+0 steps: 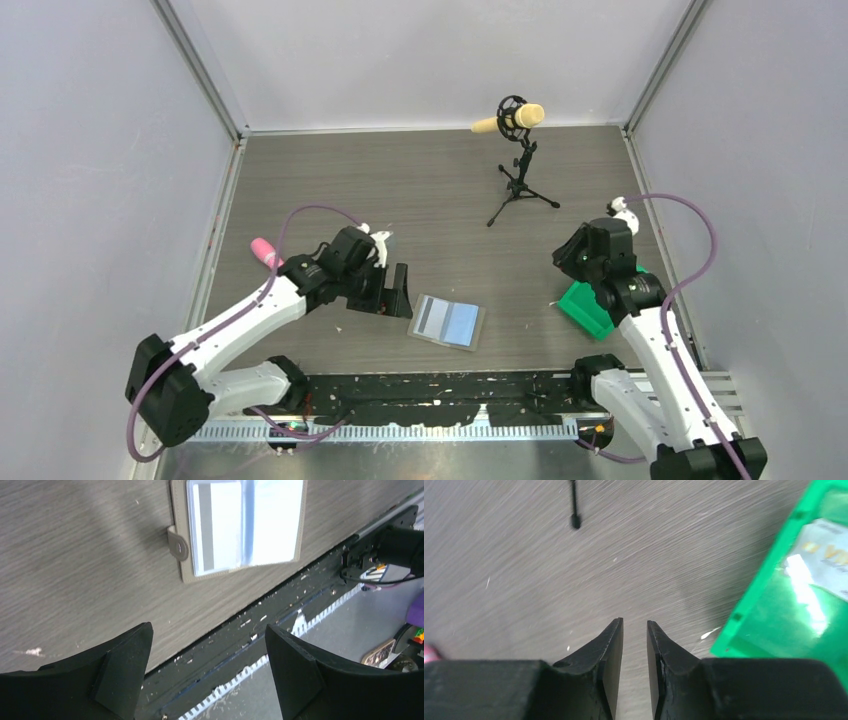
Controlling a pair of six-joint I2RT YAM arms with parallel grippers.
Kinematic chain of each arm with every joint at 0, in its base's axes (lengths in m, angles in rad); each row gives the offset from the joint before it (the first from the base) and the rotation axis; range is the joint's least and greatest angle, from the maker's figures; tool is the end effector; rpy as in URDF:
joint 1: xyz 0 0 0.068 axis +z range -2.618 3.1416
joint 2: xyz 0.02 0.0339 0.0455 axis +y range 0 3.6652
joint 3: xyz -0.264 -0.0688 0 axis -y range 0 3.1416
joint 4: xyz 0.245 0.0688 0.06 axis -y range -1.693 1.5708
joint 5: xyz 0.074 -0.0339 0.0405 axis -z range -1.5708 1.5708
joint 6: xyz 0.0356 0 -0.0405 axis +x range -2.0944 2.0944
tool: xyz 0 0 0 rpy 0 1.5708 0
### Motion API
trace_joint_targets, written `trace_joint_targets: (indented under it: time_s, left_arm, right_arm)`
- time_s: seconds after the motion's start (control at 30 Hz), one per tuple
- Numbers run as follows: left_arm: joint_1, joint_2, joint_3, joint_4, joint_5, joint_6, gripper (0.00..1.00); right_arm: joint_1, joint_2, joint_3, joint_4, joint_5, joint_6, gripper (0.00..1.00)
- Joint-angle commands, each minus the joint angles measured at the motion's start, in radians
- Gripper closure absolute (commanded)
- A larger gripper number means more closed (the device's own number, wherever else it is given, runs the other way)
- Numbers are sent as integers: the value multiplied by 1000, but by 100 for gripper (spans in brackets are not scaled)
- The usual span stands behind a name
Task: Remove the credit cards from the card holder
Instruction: Remove the credit card from the card holder.
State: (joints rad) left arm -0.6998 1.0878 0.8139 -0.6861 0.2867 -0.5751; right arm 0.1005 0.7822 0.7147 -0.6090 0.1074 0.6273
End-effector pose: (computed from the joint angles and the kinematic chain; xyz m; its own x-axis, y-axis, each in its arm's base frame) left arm 0.1553 -0.1439 0.2502 -0.9294 0.1005 -0.3553 0.2817 0.8150 -0.5063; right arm 0.1661 0.0129 0.2744 -0.5141 0.5347 -0.6707 0.3522 0.8445 0.4034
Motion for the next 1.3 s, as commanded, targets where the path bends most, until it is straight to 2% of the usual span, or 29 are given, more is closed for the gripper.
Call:
trace_joint_targets:
  time_s: [0.0, 0.1, 0.27, 0.43, 0.57, 0.6, 0.8, 0.87, 1.07, 1.27]
  left_arm:
    - [5, 75, -22, 162, -37, -37, 16]
    - [4, 167, -5, 184, -74, -40, 18]
    - [5, 292, 6, 254, -98, -33, 27]
    - [4, 404, 19, 304, -80, -42, 46]
    - [5, 445, 16, 329, -62, -43, 52]
    - [4, 447, 12, 338, -48, -42, 56]
    - [5, 419, -32, 376, 33, -62, 93]
    - [4, 399, -50, 378, 49, -73, 100]
    - [4, 345, -127, 474, 158, -142, 100]
    - [5, 259, -170, 487, 163, -176, 100]
  right_arm:
    - [116, 2, 15, 18, -12, 86, 67]
    - [169, -2, 2, 46, -27, 95, 66]
    - [251, -20, -26, 99, -62, 113, 66]
    - [322, -8, -55, 132, -74, 130, 66]
    - [383, 12, -67, 165, -68, 142, 66]
    - [406, 18, -67, 176, -68, 145, 66]
    - [561, 128, -40, 241, 3, 198, 64]
    - [631, 185, -16, 259, 38, 220, 61]
    - [817, 388, 79, 312, 112, 275, 46]
    - [938, 566, 139, 348, 125, 315, 41]
